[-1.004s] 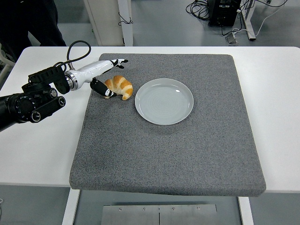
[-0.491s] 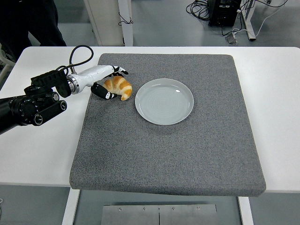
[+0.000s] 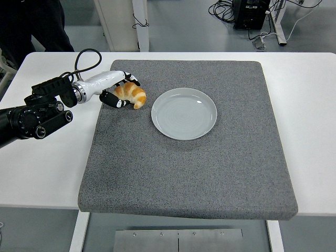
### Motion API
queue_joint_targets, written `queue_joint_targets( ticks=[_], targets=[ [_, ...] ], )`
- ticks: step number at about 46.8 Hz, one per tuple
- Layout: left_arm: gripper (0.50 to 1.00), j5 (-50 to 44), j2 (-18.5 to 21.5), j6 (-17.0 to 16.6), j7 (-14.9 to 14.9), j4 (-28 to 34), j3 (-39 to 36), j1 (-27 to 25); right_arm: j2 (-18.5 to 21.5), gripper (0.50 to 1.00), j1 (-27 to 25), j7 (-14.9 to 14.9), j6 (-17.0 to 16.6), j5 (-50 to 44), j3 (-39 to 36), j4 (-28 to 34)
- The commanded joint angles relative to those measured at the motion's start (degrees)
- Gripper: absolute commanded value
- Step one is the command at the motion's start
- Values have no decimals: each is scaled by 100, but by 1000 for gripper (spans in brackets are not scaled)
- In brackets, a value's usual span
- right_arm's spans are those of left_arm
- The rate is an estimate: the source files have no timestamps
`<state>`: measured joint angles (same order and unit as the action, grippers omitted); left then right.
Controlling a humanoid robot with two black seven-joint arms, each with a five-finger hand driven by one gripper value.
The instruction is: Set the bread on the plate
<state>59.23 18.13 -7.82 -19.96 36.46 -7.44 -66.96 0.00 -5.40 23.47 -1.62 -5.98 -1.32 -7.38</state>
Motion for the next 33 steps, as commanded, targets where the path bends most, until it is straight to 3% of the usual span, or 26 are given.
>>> queue_joint_targets(
  ticks=[1, 33],
  targets=[
    [575, -8, 15, -1, -25, 1, 6, -159, 0, 1000, 4, 0, 4, 0, 0, 0],
    [567, -17, 455, 236, -210, 10, 85, -1003, 0, 1000, 4, 0, 4, 0, 0, 0]
  ],
)
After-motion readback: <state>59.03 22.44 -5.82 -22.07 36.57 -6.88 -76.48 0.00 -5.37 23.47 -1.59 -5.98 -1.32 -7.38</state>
